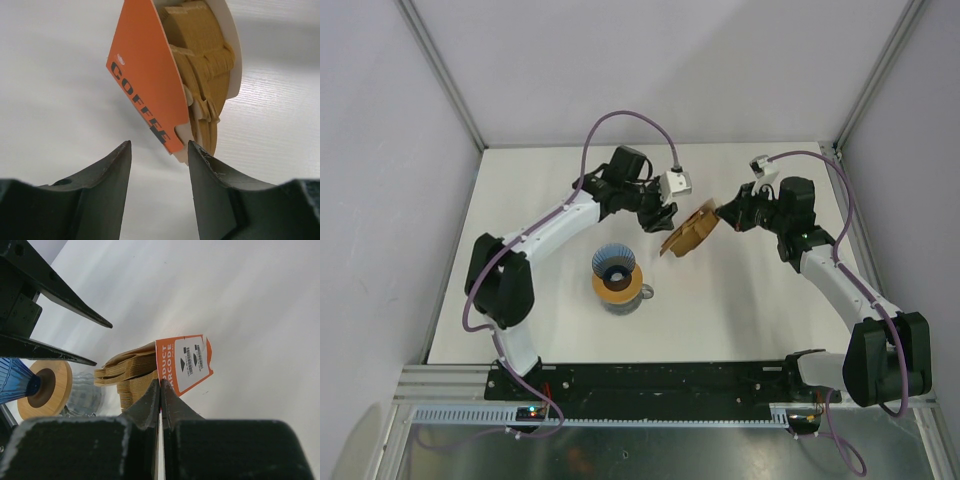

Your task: Place the coffee filter in the dripper

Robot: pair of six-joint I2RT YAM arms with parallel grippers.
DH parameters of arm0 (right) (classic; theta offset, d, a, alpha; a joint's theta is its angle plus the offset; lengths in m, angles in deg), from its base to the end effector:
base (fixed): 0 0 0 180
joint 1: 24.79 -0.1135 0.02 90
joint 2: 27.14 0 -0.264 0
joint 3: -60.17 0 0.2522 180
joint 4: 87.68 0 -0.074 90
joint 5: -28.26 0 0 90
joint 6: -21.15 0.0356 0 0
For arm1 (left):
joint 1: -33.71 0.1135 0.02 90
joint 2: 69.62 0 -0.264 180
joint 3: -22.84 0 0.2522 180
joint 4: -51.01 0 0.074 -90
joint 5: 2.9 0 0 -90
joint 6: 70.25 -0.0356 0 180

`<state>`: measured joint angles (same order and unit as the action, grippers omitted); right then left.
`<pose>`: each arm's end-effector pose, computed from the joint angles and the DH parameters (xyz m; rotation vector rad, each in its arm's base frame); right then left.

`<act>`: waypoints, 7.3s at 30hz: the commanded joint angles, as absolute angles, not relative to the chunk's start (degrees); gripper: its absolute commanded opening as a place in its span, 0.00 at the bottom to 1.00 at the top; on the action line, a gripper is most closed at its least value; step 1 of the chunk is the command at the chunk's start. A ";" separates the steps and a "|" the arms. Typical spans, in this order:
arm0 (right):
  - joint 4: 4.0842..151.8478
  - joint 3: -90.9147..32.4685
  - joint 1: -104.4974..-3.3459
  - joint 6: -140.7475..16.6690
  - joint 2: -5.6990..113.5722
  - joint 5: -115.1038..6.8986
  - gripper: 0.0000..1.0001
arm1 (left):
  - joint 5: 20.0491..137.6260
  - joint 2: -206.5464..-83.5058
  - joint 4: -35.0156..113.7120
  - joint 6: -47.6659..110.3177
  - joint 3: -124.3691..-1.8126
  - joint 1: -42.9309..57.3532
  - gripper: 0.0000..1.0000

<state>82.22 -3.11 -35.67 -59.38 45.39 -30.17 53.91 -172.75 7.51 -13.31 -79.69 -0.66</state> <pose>0.2794 0.0727 0.2902 -0.4022 1.8870 0.7632 0.3247 -0.2457 0.2957 1.4940 1.7242 -0.6855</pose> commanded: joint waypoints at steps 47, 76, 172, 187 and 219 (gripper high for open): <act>82.07 -3.50 -34.43 -55.90 52.86 -33.25 0.00 | 54.55 -174.66 8.96 -11.08 -81.91 -4.68 0.00; 80.99 -3.54 -28.94 -55.37 58.43 -32.77 0.00 | 65.71 -170.40 8.40 -10.64 -84.65 -1.61 0.00; 91.08 -5.56 -41.65 -40.38 56.49 -58.18 0.00 | 81.20 -192.04 8.22 -2.47 -103.48 0.85 0.00; 87.63 -6.68 -41.84 -47.45 57.10 -53.65 0.21 | 79.96 -181.34 8.14 -4.66 -99.13 3.61 0.00; 80.76 -12.56 -66.03 -105.45 35.35 -50.49 0.99 | 74.43 -157.37 -1.58 -5.83 -92.89 4.46 0.00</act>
